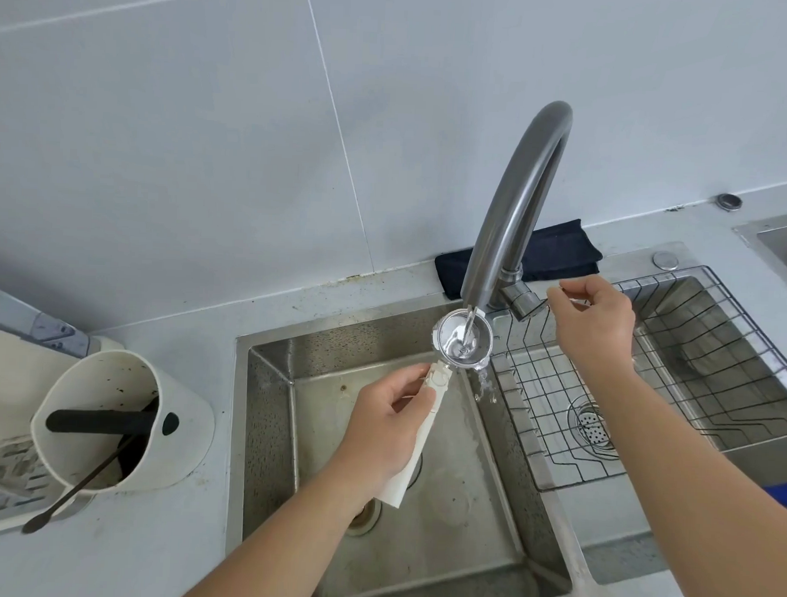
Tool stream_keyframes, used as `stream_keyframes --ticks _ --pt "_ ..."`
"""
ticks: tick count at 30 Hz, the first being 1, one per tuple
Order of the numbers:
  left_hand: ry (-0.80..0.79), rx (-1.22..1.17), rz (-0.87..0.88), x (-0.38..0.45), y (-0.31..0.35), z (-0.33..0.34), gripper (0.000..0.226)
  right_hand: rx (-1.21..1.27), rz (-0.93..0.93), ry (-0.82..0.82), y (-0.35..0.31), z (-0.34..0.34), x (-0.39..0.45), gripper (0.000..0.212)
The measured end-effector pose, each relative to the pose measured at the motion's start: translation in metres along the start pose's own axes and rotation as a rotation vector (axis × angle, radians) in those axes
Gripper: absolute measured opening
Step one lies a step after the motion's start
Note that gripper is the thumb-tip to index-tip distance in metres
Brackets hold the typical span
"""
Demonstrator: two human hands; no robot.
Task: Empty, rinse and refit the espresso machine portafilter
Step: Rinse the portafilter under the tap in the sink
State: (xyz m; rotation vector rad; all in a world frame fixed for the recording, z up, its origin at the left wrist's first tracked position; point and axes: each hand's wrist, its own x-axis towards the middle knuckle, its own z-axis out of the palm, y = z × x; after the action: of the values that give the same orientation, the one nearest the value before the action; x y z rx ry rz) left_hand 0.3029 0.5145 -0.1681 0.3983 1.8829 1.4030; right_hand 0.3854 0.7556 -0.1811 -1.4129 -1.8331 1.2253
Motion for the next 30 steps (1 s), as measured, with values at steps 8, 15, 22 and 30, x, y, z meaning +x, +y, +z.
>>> stream_keyframes --ticks 8,15,22,30 --pt "-0.092 -0.177 -0.094 -0.014 0.001 0.002 0.013 0.005 -0.001 0.004 -0.001 0.000 -0.001 0.011" --pt "-0.144 -0.285 -0.151 -0.016 0.002 0.003 0.027 0.017 -0.001 0.005 -0.001 0.001 -0.002 0.011" --pt "-0.137 -0.277 -0.168 -0.009 0.008 0.009 0.023 0.018 -0.010 0.010 0.002 0.001 -0.001 0.010" --pt "-0.103 -0.167 -0.217 0.002 0.011 0.015 0.009 0.035 -0.004 0.008 0.003 0.003 0.000 0.010"
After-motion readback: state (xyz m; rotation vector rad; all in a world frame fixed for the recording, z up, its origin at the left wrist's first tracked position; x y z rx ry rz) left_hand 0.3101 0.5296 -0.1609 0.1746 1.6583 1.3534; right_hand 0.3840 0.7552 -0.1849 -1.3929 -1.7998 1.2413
